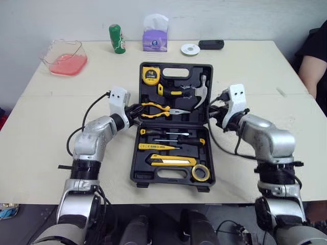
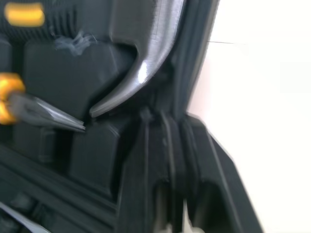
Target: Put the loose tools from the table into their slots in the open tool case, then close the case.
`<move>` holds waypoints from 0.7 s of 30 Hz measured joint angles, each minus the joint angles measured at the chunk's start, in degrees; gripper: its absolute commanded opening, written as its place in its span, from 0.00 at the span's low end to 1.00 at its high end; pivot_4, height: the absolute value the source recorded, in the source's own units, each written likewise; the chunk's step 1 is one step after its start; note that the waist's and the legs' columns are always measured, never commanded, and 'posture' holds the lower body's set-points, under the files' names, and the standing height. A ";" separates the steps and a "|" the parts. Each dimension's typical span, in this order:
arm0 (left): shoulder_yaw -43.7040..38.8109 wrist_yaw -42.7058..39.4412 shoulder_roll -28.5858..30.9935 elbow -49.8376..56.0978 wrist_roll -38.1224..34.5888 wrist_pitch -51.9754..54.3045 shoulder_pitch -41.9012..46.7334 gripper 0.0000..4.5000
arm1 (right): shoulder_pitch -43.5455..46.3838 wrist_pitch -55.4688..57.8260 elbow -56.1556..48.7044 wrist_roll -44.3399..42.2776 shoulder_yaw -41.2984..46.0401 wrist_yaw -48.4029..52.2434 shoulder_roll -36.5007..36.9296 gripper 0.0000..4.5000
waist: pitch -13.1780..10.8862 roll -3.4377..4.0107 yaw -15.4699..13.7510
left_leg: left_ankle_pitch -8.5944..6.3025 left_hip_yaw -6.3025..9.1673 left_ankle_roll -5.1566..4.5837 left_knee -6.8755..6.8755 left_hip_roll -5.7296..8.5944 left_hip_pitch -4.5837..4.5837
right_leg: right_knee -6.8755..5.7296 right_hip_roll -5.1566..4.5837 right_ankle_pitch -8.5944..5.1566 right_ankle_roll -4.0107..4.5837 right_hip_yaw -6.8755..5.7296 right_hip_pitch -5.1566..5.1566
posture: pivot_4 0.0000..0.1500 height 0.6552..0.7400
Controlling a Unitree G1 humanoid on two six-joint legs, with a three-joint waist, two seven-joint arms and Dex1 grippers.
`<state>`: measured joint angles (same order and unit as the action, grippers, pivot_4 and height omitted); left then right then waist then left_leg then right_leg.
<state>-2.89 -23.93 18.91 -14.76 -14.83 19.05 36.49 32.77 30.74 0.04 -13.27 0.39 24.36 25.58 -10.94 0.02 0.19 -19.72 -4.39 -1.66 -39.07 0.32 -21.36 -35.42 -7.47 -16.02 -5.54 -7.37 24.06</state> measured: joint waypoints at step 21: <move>0.40 -4.02 8.04 -1.73 7.35 -33.34 -16.01 0.61 | -9.74 -74.38 24.46 30.00 -10.96 -10.74 15.42 0.26 | -0.02 -0.10 -0.02 | -0.04 -0.04 -0.07 -0.02 -0.20 0.74 | 0.12 -0.19 0.03 0.02 -0.01 -0.70 | 1.00 1.00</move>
<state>-2.49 -27.95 26.95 -16.49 -7.47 -14.28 20.47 23.04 -43.63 24.50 16.73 -10.57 13.62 41.01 -10.96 -0.08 0.16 -19.76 -4.44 -1.74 -39.09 0.12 -20.62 -35.30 -7.65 -15.99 -5.52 -7.39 23.36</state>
